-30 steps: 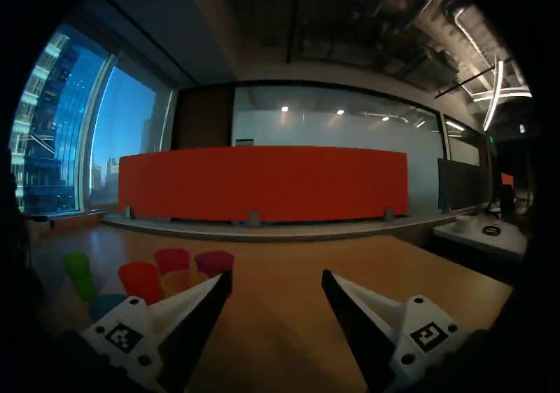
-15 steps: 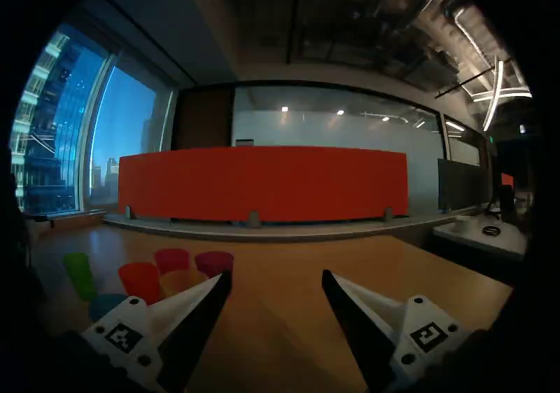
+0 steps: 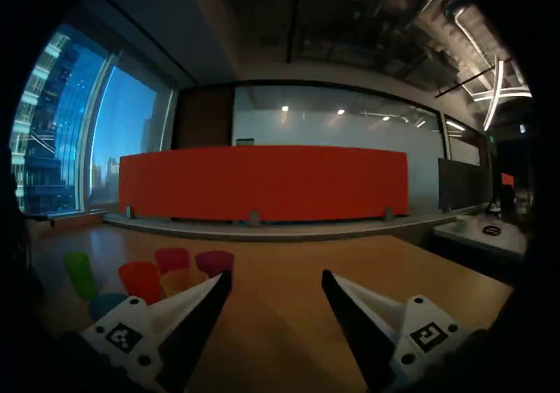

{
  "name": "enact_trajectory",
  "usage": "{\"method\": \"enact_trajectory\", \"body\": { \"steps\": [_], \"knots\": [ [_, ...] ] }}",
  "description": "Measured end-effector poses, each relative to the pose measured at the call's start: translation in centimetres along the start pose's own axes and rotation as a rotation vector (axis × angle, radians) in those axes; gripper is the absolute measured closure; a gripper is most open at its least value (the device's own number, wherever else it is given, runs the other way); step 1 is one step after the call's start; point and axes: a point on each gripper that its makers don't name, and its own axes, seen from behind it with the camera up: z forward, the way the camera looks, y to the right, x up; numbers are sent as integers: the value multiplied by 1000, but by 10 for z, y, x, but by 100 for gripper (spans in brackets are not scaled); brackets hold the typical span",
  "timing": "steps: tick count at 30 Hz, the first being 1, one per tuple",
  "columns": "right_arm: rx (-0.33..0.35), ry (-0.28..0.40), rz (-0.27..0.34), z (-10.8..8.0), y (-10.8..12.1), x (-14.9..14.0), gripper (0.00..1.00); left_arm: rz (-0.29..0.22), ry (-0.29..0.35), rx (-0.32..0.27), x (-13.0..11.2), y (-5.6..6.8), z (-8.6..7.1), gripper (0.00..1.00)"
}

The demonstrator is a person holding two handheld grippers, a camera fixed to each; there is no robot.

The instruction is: Pour water

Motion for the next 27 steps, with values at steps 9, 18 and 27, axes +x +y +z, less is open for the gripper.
{"method": "enact_trajectory", "body": {
  "steps": [9,18,27],
  "knots": [
    [0,0,0,1,0,0,0,0,0,0,1,0,0,0],
    [-1,0,0,2,1,0,0,0,0,0,1,0,1,0],
    [-1,-1,0,1,0,-1,0,0,0,0,0,0,0,0]
  ]
}}
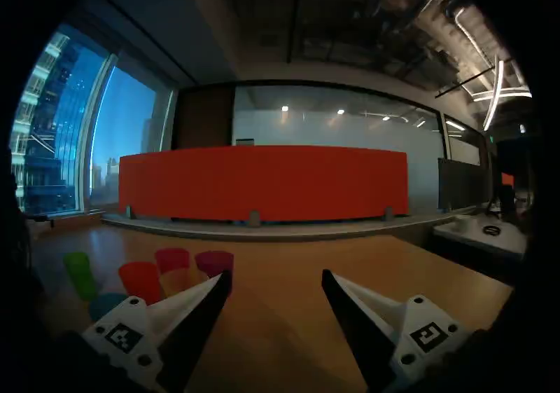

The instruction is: Pour water

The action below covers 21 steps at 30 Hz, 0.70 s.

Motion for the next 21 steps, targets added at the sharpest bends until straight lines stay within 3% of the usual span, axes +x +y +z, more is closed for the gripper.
{"method": "enact_trajectory", "body": {
  "steps": [21],
  "knots": [
    [0,0,0,0,0,0,0,0,-1,0,1,1,0,0]
  ]
}}
